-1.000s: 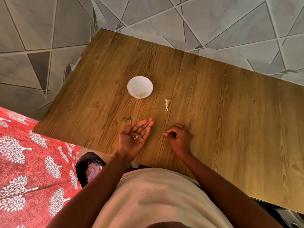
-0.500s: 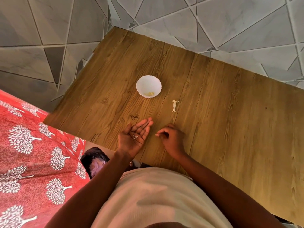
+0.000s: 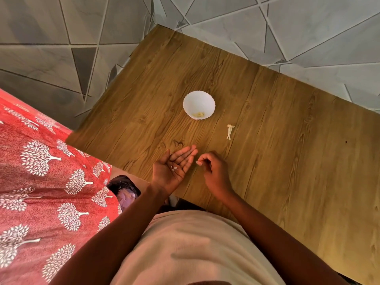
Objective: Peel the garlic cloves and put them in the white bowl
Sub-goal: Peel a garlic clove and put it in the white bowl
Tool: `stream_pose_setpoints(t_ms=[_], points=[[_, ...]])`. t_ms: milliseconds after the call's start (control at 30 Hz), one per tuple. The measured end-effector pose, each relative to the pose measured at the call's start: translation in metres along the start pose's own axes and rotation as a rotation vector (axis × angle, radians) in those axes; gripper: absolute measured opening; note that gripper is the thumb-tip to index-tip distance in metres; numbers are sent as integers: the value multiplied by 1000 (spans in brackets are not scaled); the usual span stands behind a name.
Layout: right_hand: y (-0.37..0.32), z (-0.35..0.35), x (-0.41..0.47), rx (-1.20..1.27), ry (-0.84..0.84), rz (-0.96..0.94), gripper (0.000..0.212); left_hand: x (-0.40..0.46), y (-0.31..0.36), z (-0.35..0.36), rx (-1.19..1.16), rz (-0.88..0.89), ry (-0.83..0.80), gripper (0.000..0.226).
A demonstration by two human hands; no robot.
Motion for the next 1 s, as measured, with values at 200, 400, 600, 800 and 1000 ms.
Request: stream_pose_setpoints(t_ms=[200,400,600,800,1000], points=[[-71,53,-6,80,-172,-252,6,-23,22,-20,-54,64,-108,61],[-84,123,-11,-29,-319,-333,5,-61,48,-63,-156,198,-20,62],[-74,202,-36,50,-511,-291,5,-99,54,-131,-321,446,182,62],[-14,306,-48,73,-575,-297,9,-83,61,-236,-412,575,277,60],[90,422,-41,77,-630,-224,12,-17,68,-392,-406,603,374,65]])
Point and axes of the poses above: each hand's wrist, its own x-axis towards the middle knuckle, its own z-axis out of the palm, y = z × x, the point moved 1 cm from there along x, towards the middle knuckle, and after that the axes turned 6 degrees about x, right-handed, at the moved point
